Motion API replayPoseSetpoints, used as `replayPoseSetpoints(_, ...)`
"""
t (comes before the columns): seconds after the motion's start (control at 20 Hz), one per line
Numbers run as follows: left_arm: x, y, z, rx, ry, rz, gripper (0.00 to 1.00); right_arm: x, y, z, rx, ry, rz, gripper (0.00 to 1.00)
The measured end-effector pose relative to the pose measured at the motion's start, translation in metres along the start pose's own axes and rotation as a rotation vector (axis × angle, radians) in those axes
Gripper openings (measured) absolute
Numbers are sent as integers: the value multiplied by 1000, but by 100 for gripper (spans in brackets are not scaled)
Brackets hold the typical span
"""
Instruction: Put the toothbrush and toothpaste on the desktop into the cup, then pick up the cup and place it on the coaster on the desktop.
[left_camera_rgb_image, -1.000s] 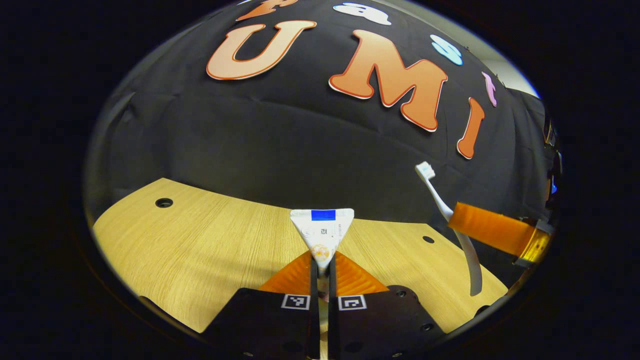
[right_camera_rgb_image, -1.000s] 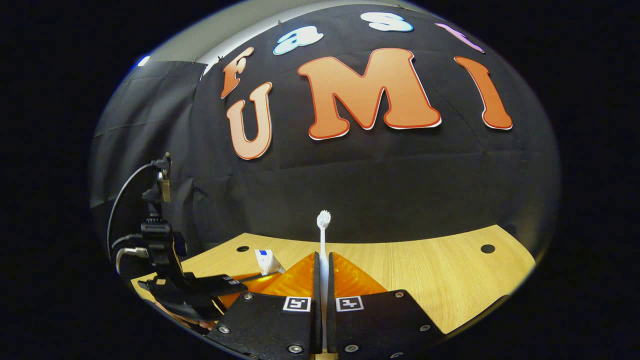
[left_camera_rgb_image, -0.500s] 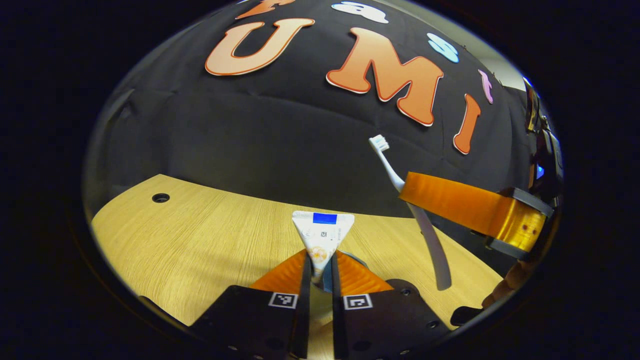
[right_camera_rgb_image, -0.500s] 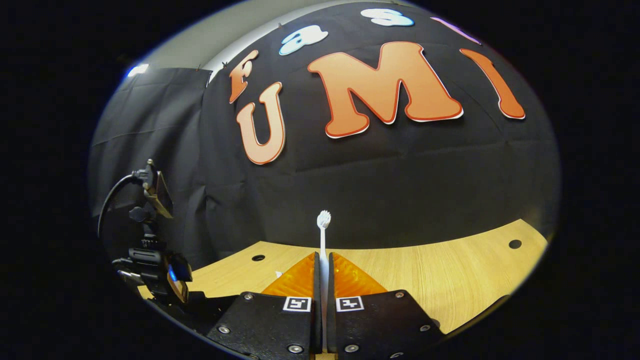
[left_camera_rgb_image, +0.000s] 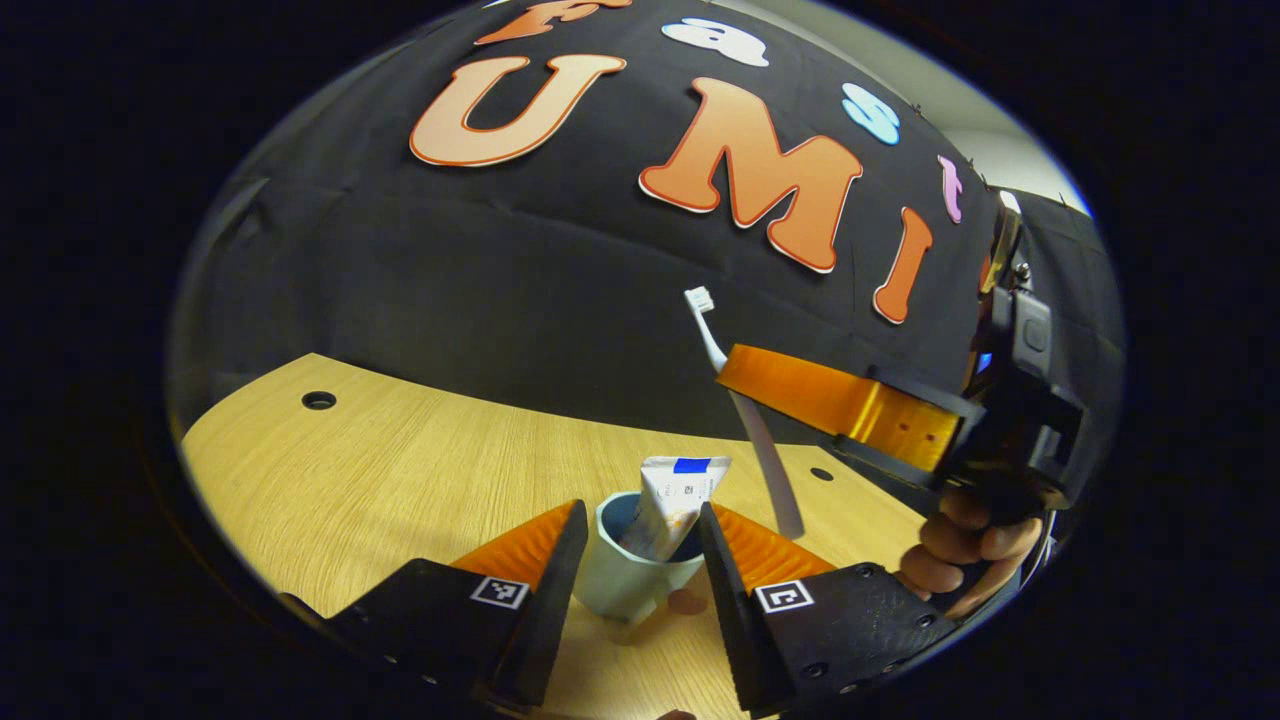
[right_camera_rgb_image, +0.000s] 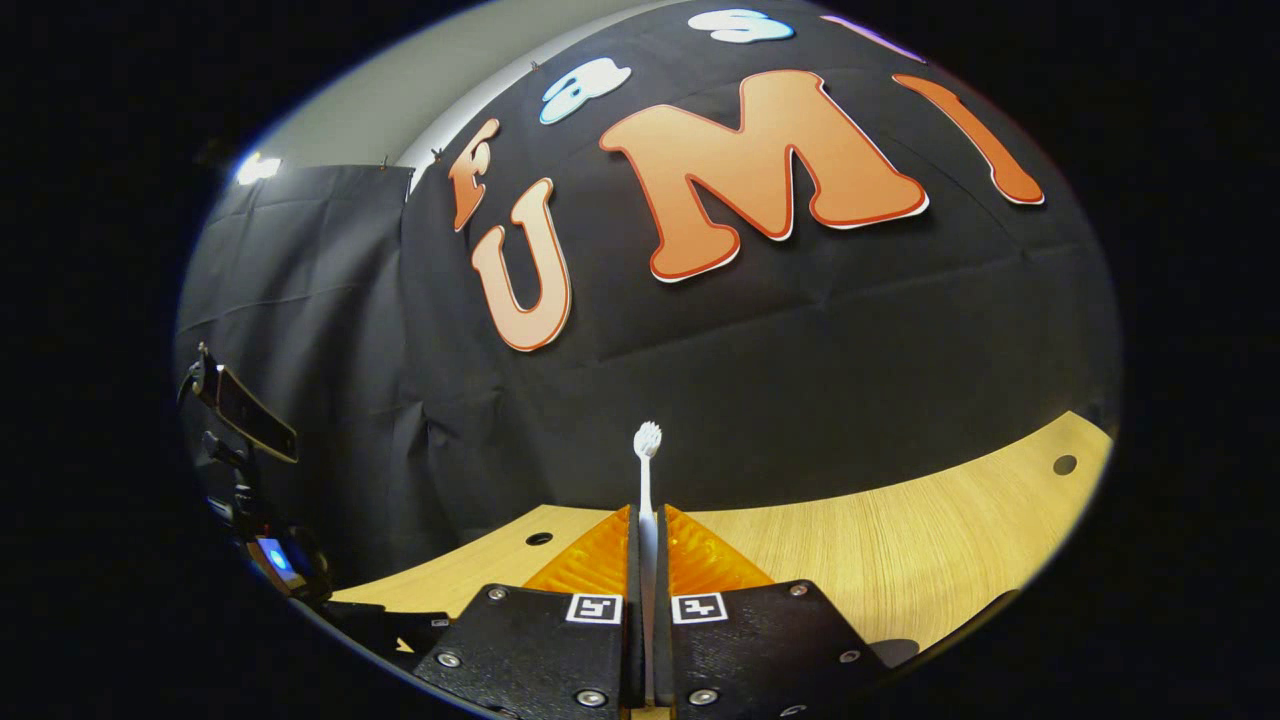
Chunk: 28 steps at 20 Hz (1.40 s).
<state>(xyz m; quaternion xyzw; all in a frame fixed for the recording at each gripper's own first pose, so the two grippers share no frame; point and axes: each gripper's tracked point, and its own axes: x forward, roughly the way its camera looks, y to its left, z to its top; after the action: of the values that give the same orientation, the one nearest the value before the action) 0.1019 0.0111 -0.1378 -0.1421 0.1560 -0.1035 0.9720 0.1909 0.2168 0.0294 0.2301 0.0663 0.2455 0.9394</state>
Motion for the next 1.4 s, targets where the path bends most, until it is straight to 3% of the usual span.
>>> replayPoseSetpoints(0.1, -11, 3, 3, 13, -12, 5, 67, 8, 1, -1, -2, -5, 4, 4)
replayPoseSetpoints(0.25, -20, 10, 8, 26, -28, 17, 82, 18, 1, -3, 10, -21, 15, 4)
replayPoseSetpoints(0.85, -26, 39, -3, 5, -17, 75, 82, 47, -12, -28, 90, -43, 18, 4)
replayPoseSetpoints(1.4, -26, 36, -20, -1, 30, 87, 82, 29, -23, -31, 80, -42, -4, 9)
